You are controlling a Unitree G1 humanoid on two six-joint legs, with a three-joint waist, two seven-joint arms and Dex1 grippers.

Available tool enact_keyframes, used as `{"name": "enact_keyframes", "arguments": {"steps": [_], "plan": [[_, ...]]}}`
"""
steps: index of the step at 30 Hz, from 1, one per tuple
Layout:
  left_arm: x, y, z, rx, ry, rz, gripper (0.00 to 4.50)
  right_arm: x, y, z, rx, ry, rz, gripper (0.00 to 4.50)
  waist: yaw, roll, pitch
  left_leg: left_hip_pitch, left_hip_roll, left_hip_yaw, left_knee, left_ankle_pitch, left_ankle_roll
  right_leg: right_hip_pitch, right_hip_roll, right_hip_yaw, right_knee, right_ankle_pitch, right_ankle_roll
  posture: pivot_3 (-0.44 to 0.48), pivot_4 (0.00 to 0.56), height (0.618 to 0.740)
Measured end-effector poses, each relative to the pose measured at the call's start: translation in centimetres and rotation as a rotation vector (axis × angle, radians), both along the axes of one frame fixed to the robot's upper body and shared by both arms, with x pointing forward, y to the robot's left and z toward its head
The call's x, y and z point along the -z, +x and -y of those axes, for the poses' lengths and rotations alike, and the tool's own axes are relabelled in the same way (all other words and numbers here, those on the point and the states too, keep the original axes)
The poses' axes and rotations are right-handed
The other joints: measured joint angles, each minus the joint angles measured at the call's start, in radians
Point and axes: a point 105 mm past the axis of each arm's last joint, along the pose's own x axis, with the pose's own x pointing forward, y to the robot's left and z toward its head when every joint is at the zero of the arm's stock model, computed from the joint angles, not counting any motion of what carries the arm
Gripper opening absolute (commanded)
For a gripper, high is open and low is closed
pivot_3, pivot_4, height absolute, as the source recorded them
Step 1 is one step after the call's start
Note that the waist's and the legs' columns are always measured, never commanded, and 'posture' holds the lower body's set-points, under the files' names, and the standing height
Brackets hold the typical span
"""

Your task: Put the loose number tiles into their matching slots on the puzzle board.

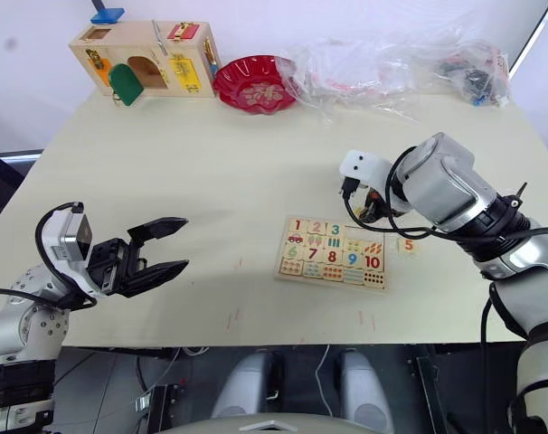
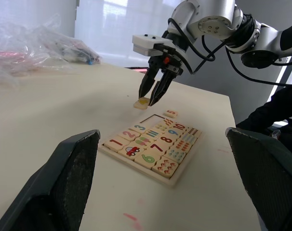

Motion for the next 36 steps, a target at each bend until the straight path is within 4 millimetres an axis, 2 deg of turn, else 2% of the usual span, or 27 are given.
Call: {"name": "enact_keyframes", "arguments": {"steps": [9,36], "plan": [[0.4,-0.1,-0.1,-0.019,-0.001,-0.015,4.50,1.5,-1.4,-0.5,0.009,0.019,-0.056,0.89,-0.001,0.000,0.000,0.000,0.000,0.000,0.000,0.000,0.000,0.000,0.000,0.000,0.000,0.001,0.001,0.000,0.150,0.740],[0.5,-0.1,0.0,-0.022,-0.011,-0.013,4.50,2.9,-1.3,-0.7,0.025,0.014,-0.053,0.89,-0.002,0.000,0.000,0.000,0.000,0.000,0.000,0.000,0.000,0.000,0.001,0.000,0.000,0.001,0.002,0.000,0.150,0.740]]}}
